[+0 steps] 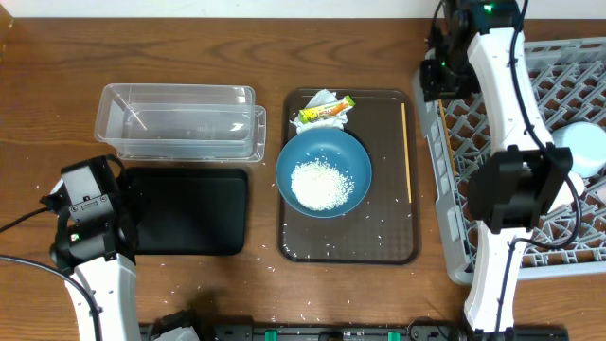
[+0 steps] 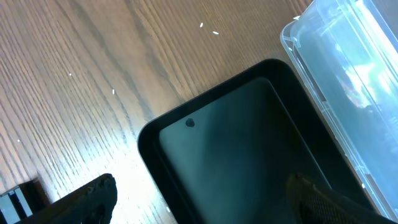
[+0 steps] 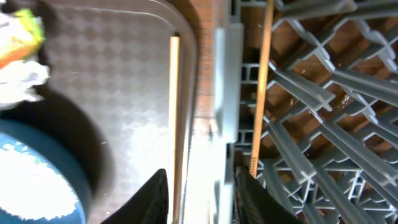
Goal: Sort waste into correct bins and load items into the dishwasher rack
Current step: 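Release the chopstick in the rack and raise the right gripper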
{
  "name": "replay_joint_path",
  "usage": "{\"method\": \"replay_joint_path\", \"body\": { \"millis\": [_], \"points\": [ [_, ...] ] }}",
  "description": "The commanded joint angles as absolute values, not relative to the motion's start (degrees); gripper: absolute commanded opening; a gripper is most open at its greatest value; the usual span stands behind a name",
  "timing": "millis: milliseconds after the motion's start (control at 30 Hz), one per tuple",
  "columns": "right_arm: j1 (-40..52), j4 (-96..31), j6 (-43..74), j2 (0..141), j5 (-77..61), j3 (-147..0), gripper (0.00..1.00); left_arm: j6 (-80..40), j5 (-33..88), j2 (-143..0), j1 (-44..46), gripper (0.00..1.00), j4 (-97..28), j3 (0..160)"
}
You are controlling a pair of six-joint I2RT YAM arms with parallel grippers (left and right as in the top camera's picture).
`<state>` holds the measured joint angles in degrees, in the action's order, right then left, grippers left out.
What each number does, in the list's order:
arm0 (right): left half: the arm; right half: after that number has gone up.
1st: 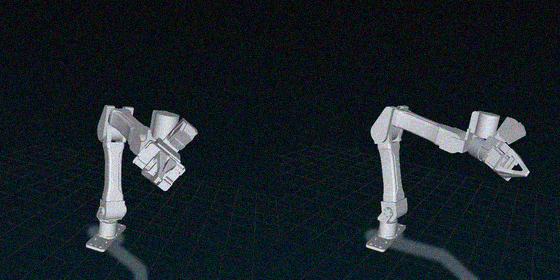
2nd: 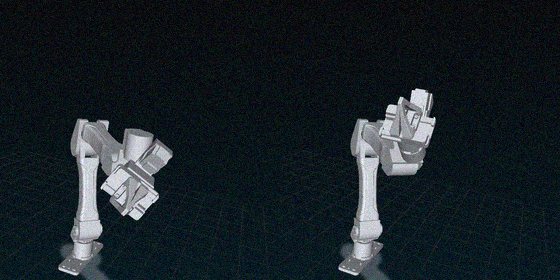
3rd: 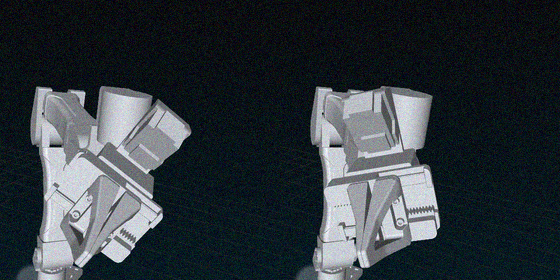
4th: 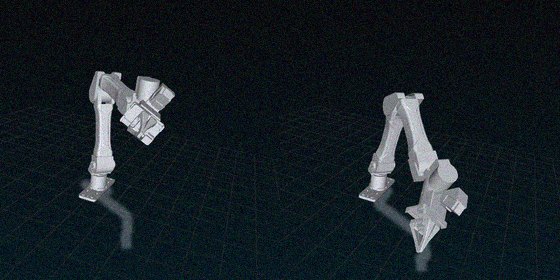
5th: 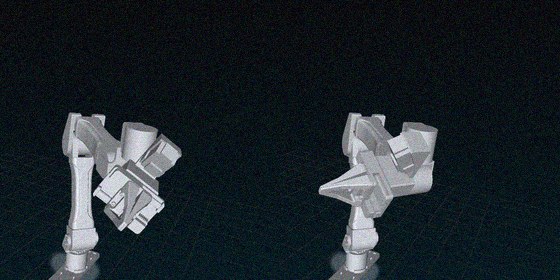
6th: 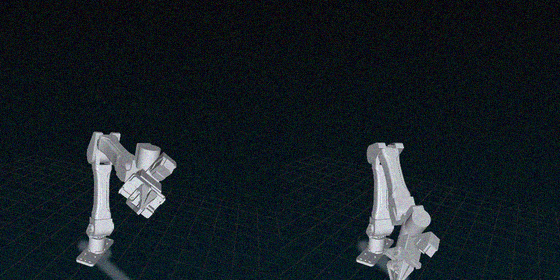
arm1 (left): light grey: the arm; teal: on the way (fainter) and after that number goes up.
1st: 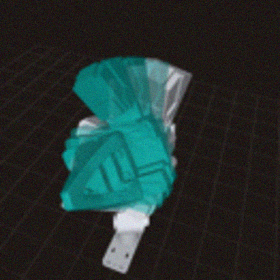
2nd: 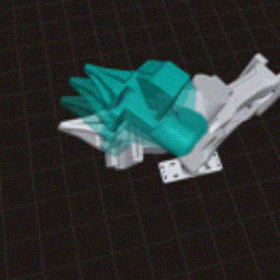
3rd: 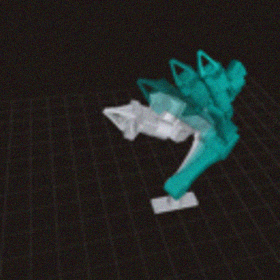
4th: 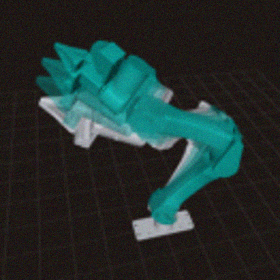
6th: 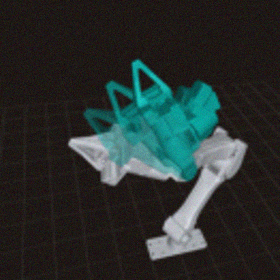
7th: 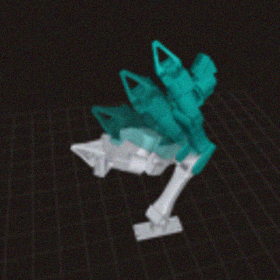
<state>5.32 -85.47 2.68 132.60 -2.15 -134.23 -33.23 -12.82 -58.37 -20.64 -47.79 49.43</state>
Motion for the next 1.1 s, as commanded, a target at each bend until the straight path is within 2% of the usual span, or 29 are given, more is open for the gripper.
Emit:
{"method": "replay_joint_path", "body": {
  "millis": [0,67,133,233,500,600,700,1000,1067],
  "points": [
    [5.02,-85.47,4.27,130.78,-1.89,-135.26,0.33,-33.74,-13.34,-58.08,-20.99,0.89,-47.97,50.37],
    [4.89,-85.17,4.25,130.78,-1.89,-135.26,0.36,-33.74,-13.37,-58.08,-20.99,0.89,-47.97,50.37],
    [4.91,-84.58,4.19,130.78,-0.99,-135.26,0.47,-33.74,-13.37,-58.08,-20.99,0.89,-47.97,50.37],
    [4.89,-83.07,4.23,130.96,1.96,-134.89,0.53,-33.74,-13.37,-58.08,-20.99,0.89,-47.97,50.37],
    [4.95,-73.87,4.23,130.96,1.91,-126.17,0.5,-33.74,-13.37,-58.08,-20.99,0.89,-47.97,50.37],
    [4.6,-69.71,4.25,130.96,2.39,-121.49,0.43,-33.74,-13.37,-58.08,-20.99,0.89,-47.97,50.37],
    [4.01,-66.46,4.34,130.96,2.44,-118.5,0.31,-33.74,-13.34,-58.08,-20.99,0.89,-47.97,50.37],
    [2.63,-63.59,9.32,130.96,5.52,-118.34,0.09,-33.74,-13.37,-58.08,-20.99,0.89,-47.97,50.37],
    [1.91,-62.96,9.82,130.96,5.96,-118.34,0.07,-33.74,-13.34,-58.08,-20.99,0.89,-47.97,50.37]
  ]
}}
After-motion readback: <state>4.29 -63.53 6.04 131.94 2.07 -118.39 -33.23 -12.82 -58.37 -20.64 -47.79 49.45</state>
